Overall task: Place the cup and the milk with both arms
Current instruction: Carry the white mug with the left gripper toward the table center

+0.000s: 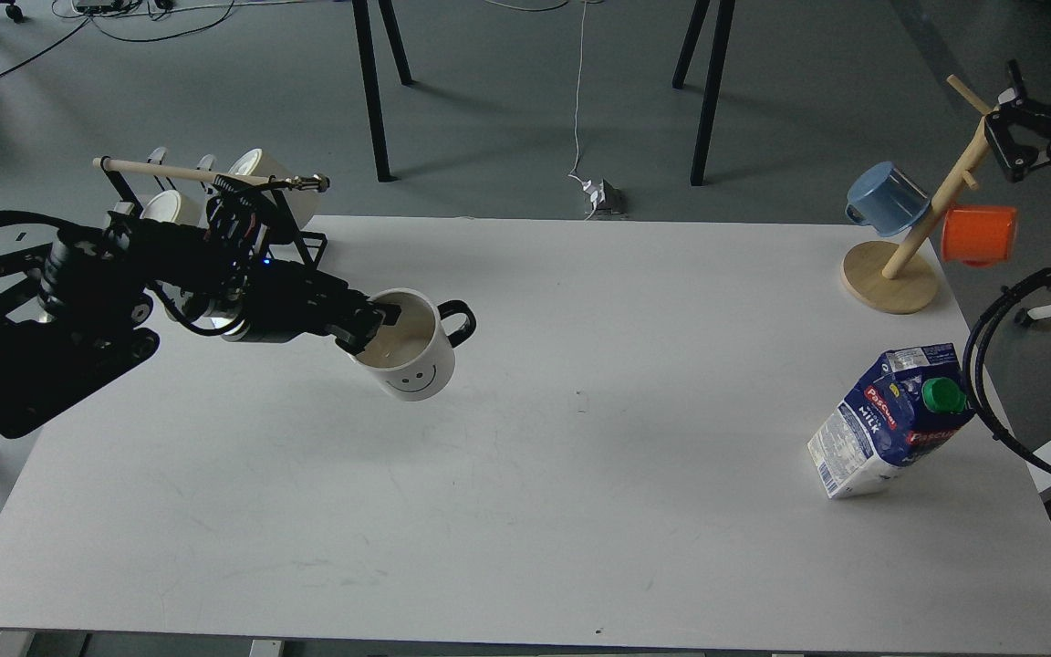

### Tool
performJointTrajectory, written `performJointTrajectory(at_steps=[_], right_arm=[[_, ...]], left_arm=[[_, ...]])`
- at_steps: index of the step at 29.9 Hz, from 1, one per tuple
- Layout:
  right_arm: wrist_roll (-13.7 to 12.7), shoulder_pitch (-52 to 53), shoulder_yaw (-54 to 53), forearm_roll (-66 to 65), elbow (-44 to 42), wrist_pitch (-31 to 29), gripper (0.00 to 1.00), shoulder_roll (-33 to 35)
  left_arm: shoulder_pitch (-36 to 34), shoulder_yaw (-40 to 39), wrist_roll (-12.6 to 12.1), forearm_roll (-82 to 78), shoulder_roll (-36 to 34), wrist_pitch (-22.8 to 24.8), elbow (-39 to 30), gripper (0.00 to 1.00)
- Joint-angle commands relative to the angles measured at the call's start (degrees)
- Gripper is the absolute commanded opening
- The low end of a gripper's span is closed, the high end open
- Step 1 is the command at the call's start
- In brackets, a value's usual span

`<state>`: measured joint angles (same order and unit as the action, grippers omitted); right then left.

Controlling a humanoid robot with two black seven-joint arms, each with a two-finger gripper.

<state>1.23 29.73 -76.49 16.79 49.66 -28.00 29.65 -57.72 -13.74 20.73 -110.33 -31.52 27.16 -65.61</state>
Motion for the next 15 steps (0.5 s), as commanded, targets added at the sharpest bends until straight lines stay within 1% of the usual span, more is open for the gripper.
performJointTrajectory(at_steps=[1, 2, 6, 8, 9, 13, 15], right_arm=[[0.0, -0.1, -0.3, 0.0, 0.1, 0.0, 1.0, 1.1], [0.0, -0.1, -0.2, 0.0, 0.2, 0.0, 1.0, 1.4], [0.0, -0.3, -0.1, 0.0, 0.9, 0.0, 1.0, 2.4], [0.0, -0.4, -0.2, 0.0, 0.9, 0.0, 1.0, 2.4], [0.0, -0.4, -0.2, 0.0, 0.9, 0.0, 1.0, 2.5], [0.3, -0.8, 0.0, 0.0, 1.0, 0.0, 1.0, 2.5], [0.7, -1.8, 0.1, 0.0, 1.6, 0.0, 1.0, 2.5]], left_arm=[[-2.0, 0.1, -4.5, -3.2, 9.6, 0.8, 0.0, 0.03], [-2.0, 0.1, -5.2, -4.8, 11.8, 0.8, 0.0, 0.03], [-1.2, 0.6, -5.5, -12.0, 19.8, 0.8, 0.9, 0.03], [-0.5, 1.9, -6.1, -14.7, 22.8, 0.8, 2.8, 0.03], [0.4, 2.8, -5.9, -14.7, 24.4, 0.8, 3.9, 0.03], [2.0, 3.5, -5.5, -14.7, 28.5, 0.8, 6.8, 0.03], [2.2, 3.4, -5.4, -14.7, 30.1, 0.8, 9.8, 0.04]])
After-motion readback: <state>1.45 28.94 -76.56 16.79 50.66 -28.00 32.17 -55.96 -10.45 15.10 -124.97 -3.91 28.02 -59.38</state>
